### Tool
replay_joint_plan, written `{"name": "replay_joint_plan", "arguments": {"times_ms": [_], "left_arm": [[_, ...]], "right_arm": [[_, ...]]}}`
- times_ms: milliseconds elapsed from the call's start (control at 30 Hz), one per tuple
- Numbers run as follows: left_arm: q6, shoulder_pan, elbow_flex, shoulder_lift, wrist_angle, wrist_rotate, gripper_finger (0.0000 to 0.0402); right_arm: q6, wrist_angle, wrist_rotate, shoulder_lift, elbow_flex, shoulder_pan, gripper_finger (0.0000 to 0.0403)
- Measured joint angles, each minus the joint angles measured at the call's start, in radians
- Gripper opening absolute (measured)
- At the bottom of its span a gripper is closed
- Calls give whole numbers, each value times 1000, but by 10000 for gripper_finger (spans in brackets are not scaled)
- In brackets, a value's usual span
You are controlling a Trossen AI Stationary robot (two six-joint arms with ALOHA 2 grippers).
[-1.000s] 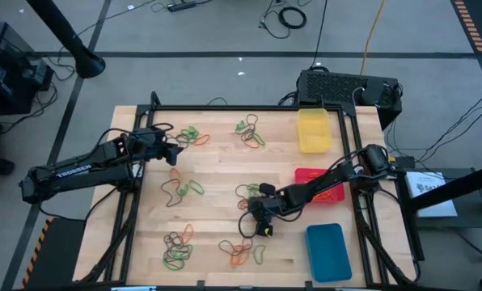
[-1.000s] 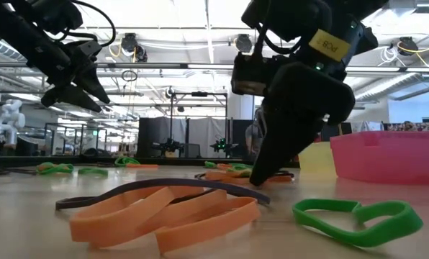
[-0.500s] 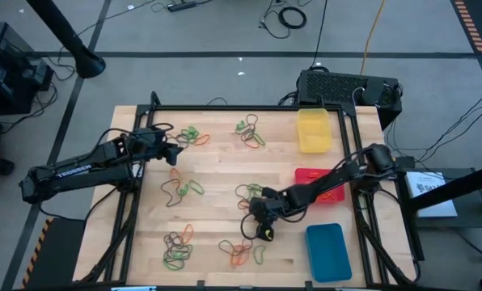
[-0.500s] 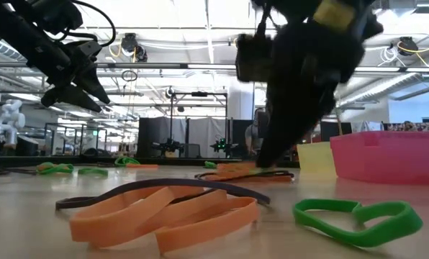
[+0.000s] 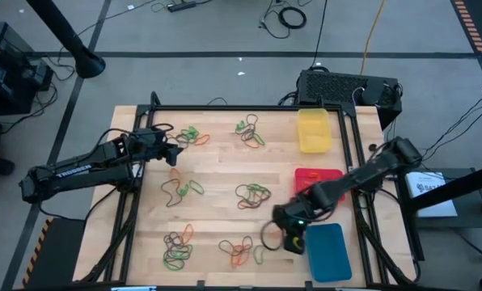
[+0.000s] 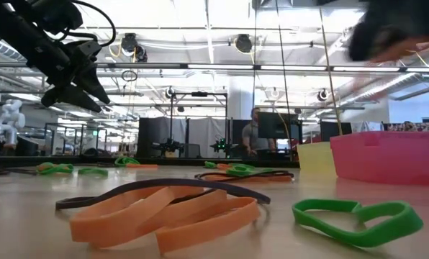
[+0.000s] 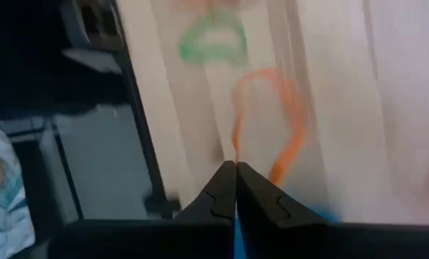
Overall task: Sort rubber bands into baskets
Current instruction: Put the orange rubber band into the red bin
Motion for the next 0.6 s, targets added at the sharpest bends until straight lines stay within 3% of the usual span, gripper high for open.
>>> {"name": "replay_joint_plan", "arguments": {"times_ms": [267,467,600], "left_arm": [[50,0,0,0,6,-15,175],[51,0,0,0,13,-64,175],[51,0,0,3,35,-72,175]], "right_arm": [[176,-198,3,-63,0,172,0],[272,-272,104,-63,-2,241,0],[362,-448,192,-63,-2,248,0]]}}
